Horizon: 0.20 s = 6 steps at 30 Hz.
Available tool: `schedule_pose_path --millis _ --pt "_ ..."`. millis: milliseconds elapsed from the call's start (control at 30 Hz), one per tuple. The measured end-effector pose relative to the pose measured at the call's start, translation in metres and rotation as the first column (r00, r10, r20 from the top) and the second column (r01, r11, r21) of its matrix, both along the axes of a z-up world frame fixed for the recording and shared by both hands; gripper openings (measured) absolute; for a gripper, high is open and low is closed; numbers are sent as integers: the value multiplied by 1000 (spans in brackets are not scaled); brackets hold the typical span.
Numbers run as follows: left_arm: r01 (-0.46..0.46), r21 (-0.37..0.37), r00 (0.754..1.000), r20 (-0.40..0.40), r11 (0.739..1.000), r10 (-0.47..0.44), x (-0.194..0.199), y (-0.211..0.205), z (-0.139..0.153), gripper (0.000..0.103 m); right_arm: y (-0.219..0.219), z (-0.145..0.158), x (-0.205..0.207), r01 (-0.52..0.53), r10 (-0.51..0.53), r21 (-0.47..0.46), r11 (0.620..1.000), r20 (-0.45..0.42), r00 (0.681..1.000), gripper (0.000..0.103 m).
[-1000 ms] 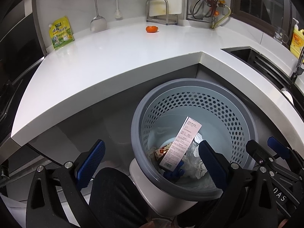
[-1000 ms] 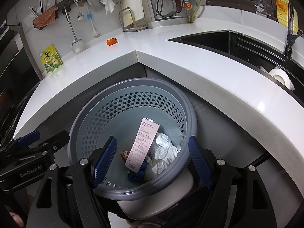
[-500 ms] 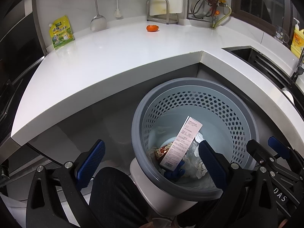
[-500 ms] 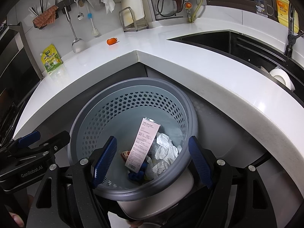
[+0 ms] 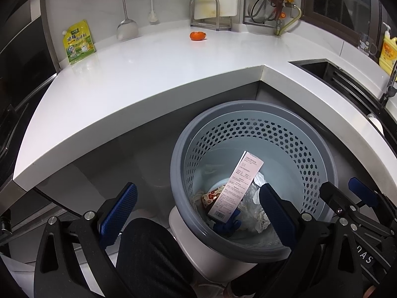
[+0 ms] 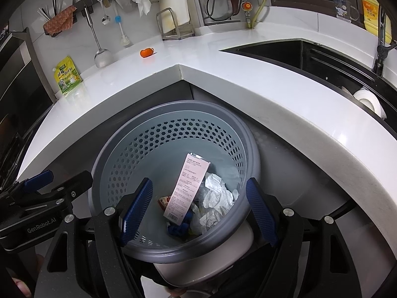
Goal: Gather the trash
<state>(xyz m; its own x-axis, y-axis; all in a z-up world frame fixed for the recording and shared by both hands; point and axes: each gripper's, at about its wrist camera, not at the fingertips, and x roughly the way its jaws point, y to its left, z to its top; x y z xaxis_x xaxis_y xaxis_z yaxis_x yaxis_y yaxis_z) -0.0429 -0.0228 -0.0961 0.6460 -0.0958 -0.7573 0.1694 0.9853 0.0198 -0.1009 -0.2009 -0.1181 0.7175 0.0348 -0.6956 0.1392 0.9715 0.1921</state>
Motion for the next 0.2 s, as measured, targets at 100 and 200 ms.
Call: schedule_pose_path --millis 100,200 --pt "-2 1 1000 0 1000 2 0 0 0 97 -1 -1 0 1 -1 3 1000 0 1000 74" --pt "-2 2 1000 -2 1000 2 0 0 0 97 -1 -2 0 1 -1 4 1000 -1 1000 74"
